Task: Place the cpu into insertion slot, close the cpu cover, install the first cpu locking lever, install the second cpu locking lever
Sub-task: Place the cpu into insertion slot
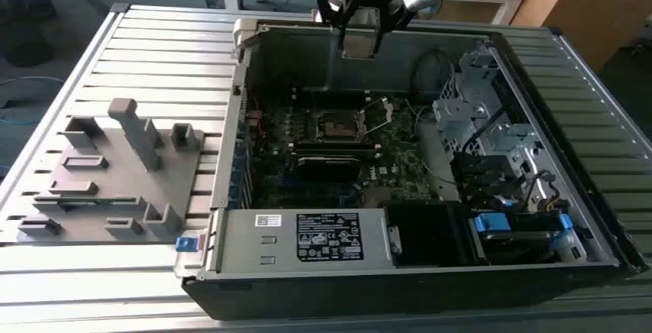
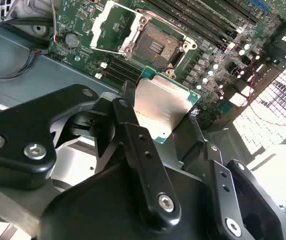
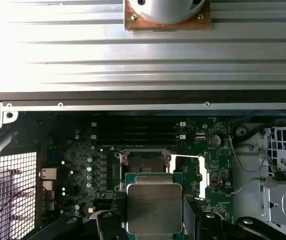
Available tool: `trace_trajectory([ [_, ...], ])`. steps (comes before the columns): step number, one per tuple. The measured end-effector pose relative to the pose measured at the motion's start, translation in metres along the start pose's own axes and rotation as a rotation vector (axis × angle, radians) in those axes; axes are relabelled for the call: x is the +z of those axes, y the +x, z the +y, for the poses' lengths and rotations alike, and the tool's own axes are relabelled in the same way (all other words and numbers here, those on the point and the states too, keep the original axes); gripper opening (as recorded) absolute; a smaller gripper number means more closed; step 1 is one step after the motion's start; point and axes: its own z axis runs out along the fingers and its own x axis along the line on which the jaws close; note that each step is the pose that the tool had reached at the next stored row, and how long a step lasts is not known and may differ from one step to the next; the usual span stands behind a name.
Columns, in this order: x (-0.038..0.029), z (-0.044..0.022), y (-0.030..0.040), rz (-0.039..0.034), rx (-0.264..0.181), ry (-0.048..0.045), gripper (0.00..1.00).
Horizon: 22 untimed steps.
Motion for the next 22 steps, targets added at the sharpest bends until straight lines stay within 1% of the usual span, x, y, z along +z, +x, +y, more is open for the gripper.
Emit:
trace_trajectory([
  [6, 0.0001, 0.0, 0.0, 0.0001, 0.0, 0.0001, 0.54],
  [22, 0.0053, -0.0005, -0.0001, 0.0, 0.0, 0.0001, 0.54],
])
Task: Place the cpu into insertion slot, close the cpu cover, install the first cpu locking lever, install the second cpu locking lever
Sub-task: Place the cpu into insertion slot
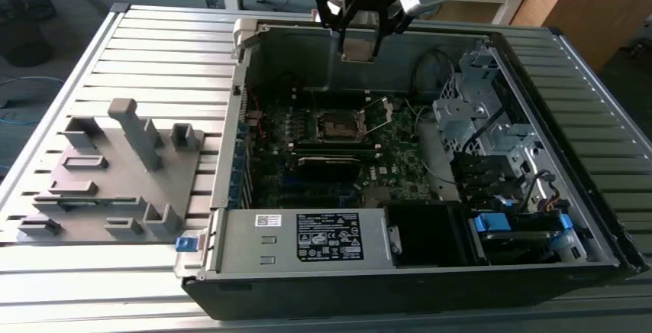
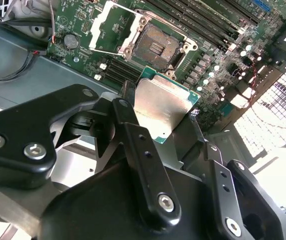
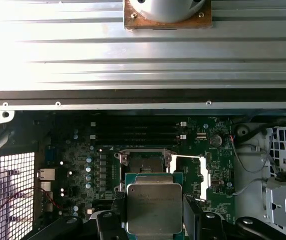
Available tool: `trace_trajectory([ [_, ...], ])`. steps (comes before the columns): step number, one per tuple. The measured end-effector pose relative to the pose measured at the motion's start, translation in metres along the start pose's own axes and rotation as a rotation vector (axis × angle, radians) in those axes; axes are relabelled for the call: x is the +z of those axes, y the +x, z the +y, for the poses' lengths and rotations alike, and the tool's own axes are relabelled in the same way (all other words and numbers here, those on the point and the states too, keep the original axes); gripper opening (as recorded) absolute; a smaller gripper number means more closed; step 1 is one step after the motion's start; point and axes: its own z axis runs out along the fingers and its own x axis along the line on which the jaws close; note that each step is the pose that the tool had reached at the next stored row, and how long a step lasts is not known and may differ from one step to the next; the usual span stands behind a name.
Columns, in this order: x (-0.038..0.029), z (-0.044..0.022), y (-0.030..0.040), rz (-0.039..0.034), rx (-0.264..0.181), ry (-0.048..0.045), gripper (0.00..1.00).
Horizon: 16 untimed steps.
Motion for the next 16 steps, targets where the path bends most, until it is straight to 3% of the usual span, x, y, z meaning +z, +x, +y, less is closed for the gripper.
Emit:
trace_trajectory([
  [5, 0.0008, -0.0001, 0.0, -0.0001, 0.0, -0.0002, 0.54],
  [7, 0.0014, -0.0001, 0.0, -0.0002, 0.0, 0.0064, 0.54],
  [11, 0.0014, -0.0001, 0.0, -0.0003, 0.0, 0.007, 0.54],
  [12, 0.0014, -0.0001, 0.0, -0.0005, 0.0, 0.0176, 0.54],
  [16, 0.0014, -0.0001, 0.0, -0.0006, 0.0, 0.0202, 0.54],
])
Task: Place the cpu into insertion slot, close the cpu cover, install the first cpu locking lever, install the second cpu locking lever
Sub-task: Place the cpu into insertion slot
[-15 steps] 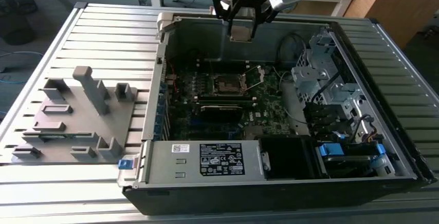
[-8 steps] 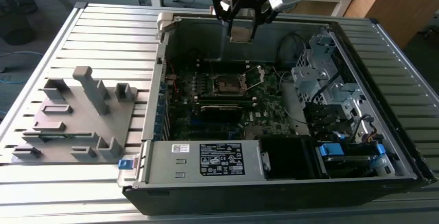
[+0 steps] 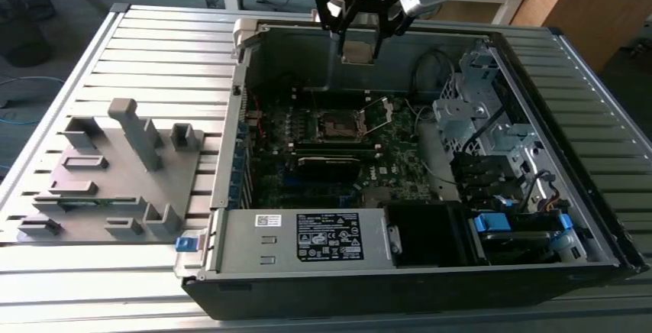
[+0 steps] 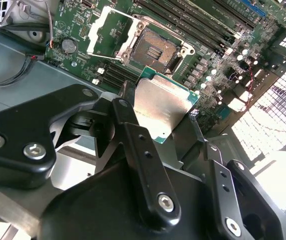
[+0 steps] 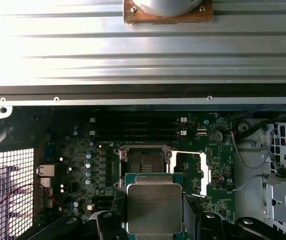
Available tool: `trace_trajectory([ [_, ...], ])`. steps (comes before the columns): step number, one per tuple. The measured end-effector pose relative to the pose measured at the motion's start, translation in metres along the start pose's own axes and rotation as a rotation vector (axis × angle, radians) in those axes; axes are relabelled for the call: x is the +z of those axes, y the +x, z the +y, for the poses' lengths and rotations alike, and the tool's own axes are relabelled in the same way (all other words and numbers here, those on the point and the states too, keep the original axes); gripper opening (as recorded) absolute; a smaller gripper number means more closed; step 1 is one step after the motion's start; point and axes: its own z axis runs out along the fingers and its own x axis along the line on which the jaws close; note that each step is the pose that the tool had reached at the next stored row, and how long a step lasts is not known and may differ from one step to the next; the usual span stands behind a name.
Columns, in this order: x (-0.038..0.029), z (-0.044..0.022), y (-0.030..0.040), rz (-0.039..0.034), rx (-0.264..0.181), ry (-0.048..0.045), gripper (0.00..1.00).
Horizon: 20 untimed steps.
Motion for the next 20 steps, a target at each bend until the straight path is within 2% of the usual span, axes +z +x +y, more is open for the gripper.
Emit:
trace_trajectory([
  [8, 0.0015, -0.0001, 0.0, 0.0, 0.0, 0.0018, 0.54],
  [20, 0.0181, -0.0013, 0.0008, -0.0005, -0.001, 0.0021, 0.54],
])
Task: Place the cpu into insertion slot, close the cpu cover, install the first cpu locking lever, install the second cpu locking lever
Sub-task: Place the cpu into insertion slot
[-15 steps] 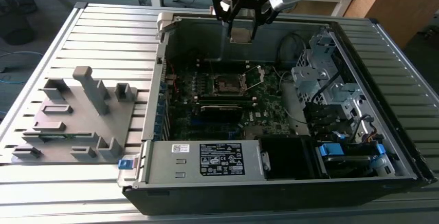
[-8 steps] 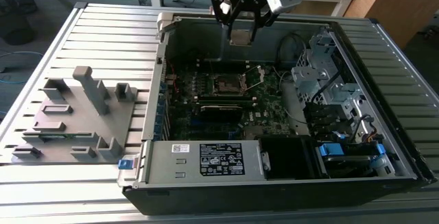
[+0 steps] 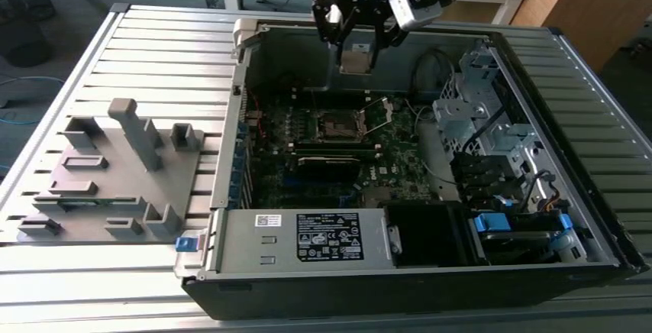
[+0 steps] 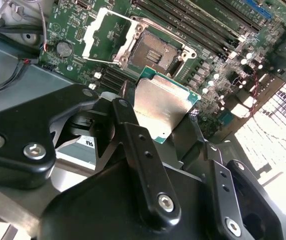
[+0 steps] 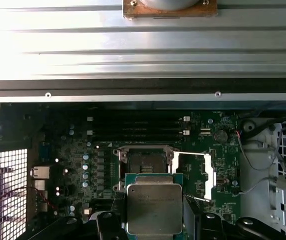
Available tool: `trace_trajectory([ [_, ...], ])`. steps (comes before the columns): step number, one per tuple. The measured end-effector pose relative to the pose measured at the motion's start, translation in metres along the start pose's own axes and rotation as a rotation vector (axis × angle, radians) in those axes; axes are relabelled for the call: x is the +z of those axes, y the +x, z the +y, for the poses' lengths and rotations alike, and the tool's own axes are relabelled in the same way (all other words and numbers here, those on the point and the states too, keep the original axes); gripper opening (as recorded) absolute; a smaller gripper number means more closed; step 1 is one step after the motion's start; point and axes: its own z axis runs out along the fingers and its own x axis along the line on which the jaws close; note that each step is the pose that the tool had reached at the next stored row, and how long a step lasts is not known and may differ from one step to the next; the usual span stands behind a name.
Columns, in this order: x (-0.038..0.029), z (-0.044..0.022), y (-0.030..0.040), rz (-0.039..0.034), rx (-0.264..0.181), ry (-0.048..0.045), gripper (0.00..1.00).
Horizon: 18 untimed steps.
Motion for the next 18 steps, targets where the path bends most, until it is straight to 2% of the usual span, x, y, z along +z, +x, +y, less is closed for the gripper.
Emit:
trace_trajectory([
  [11, 0.0155, -0.0011, 0.001, 0.0001, -0.002, 0.0, 0.54],
  [18, 0.0208, -0.0015, 0.001, 0.0002, -0.002, 0.0003, 0.54],
])
